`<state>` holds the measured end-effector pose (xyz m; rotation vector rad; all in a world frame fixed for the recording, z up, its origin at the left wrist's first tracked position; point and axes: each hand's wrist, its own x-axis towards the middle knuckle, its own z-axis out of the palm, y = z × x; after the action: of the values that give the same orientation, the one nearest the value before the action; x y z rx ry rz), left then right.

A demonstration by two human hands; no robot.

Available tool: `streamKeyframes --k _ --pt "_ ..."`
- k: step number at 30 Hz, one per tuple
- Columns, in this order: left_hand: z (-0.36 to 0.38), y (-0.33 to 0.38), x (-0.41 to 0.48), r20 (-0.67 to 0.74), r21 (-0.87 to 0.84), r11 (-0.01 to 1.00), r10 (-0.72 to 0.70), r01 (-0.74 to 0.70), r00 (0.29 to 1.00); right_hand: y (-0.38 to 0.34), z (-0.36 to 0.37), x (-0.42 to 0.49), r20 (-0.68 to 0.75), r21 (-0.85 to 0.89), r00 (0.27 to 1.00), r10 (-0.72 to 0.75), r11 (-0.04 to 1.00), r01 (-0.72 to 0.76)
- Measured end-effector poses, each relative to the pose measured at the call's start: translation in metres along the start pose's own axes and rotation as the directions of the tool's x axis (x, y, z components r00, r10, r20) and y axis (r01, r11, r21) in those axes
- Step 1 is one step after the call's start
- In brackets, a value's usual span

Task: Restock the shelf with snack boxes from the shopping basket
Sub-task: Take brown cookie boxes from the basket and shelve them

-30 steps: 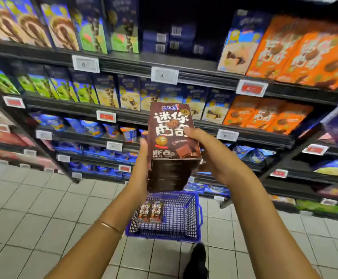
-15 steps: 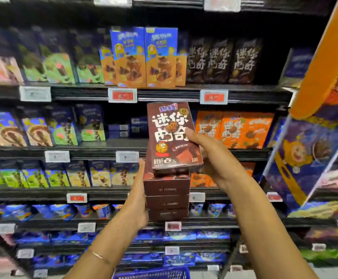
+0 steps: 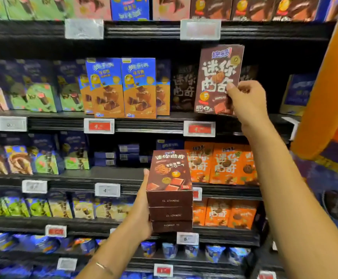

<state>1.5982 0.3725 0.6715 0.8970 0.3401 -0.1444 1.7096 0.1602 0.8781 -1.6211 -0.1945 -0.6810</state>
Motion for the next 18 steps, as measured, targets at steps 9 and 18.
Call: streamKeyframes --k 9,18 --pt "0.009 -0.001 0.03 0.028 0.02 0.999 -0.042 0.042 0.999 0.039 0.017 0.058 -0.062 -0.46 0.998 0.012 0.887 -0.04" --pt "0.013 0.008 0.038 0.084 0.097 0.992 -0.089 0.081 0.992 0.036 0.03 0.073 -0.13 -0.648 0.991 -0.039 0.76 -0.055"
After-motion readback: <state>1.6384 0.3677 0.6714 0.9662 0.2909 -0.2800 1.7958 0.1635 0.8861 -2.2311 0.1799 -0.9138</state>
